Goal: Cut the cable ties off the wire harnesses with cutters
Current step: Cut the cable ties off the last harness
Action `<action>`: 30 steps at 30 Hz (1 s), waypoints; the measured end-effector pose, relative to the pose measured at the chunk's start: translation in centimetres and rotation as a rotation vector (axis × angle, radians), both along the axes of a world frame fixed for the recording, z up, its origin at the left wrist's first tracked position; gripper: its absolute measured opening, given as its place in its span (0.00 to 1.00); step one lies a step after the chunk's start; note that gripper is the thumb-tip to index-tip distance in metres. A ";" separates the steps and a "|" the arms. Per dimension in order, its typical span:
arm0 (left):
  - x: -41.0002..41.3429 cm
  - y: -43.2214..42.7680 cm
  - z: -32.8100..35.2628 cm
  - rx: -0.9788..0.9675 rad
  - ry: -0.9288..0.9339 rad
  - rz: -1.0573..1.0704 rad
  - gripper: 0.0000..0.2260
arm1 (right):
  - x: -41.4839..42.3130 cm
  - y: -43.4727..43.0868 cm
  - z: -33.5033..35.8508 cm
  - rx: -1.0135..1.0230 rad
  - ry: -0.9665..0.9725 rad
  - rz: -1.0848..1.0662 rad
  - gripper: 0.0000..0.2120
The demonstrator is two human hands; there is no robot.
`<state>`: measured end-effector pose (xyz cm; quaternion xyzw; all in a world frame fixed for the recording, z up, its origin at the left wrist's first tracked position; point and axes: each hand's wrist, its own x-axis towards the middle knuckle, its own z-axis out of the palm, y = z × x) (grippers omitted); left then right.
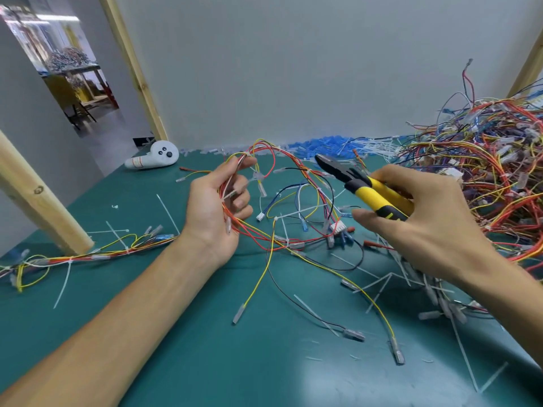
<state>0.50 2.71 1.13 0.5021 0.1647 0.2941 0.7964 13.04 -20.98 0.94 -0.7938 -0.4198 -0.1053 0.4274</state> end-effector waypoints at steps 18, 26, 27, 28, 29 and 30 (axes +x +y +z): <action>-0.2 -2.3 0.5 0.212 -0.141 -0.389 0.23 | -1.2 0.5 -0.8 -0.088 -0.155 0.149 0.13; 0.1 -3.0 0.0 0.153 -0.139 -0.332 0.22 | -1.4 0.6 -0.9 -0.096 -0.186 0.134 0.13; 0.1 -3.0 0.0 0.143 -0.130 -0.321 0.21 | -1.4 0.6 -0.9 -0.095 -0.197 0.126 0.14; 0.1 -3.0 0.0 0.128 -0.123 -0.312 0.20 | -1.4 0.6 -0.8 -0.094 -0.208 0.115 0.14; 0.1 -3.0 0.0 0.112 -0.120 -0.306 0.19 | -1.4 0.5 -0.7 -0.094 -0.217 0.104 0.15; 0.1 -3.0 0.0 0.102 -0.122 -0.300 0.19 | -1.4 0.4 -0.6 -0.096 -0.225 0.094 0.15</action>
